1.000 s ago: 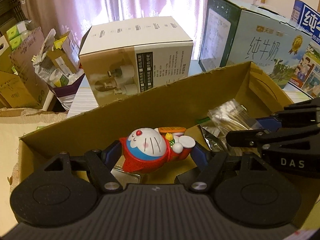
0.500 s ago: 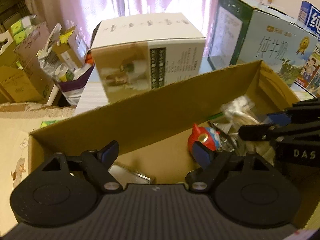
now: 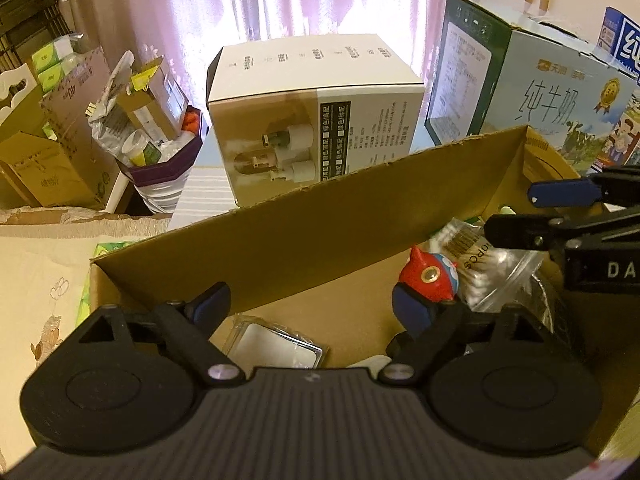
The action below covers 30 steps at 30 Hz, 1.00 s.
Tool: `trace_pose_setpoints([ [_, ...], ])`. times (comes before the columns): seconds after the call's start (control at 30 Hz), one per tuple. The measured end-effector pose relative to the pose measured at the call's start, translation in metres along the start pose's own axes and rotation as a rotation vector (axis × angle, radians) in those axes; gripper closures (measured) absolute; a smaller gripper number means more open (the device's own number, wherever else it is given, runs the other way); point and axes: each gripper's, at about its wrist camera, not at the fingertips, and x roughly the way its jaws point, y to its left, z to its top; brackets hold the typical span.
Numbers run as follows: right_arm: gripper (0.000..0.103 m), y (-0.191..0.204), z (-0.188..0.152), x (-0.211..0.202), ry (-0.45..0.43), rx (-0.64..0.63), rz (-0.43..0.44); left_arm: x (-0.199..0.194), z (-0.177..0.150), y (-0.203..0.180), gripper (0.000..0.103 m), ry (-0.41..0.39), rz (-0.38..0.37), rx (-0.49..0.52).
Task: Organize objects
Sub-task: 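Lower both items into the box and open both tools, then withdraw both tools from the box toward the table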
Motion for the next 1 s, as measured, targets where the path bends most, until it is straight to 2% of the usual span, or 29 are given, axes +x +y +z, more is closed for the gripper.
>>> trace_pose_setpoints([
  [0.2,0.038,0.001,-0.011,-0.017,0.003,-0.007,0.012,-0.012,-0.003,0.002,0.012,-0.015,-0.007,-0.011],
  [0.6,0.036,0.008,-0.029,-0.06,-0.033,0.041,0.024,-0.048,-0.014,-0.002,0.012,-0.036,-0.024,-0.026],
  [1.0,0.036,0.03,-0.045,-0.105,-0.07,0.065,0.043,-0.104,-0.034,-0.01,0.012,-0.069,-0.033,-0.064],
])
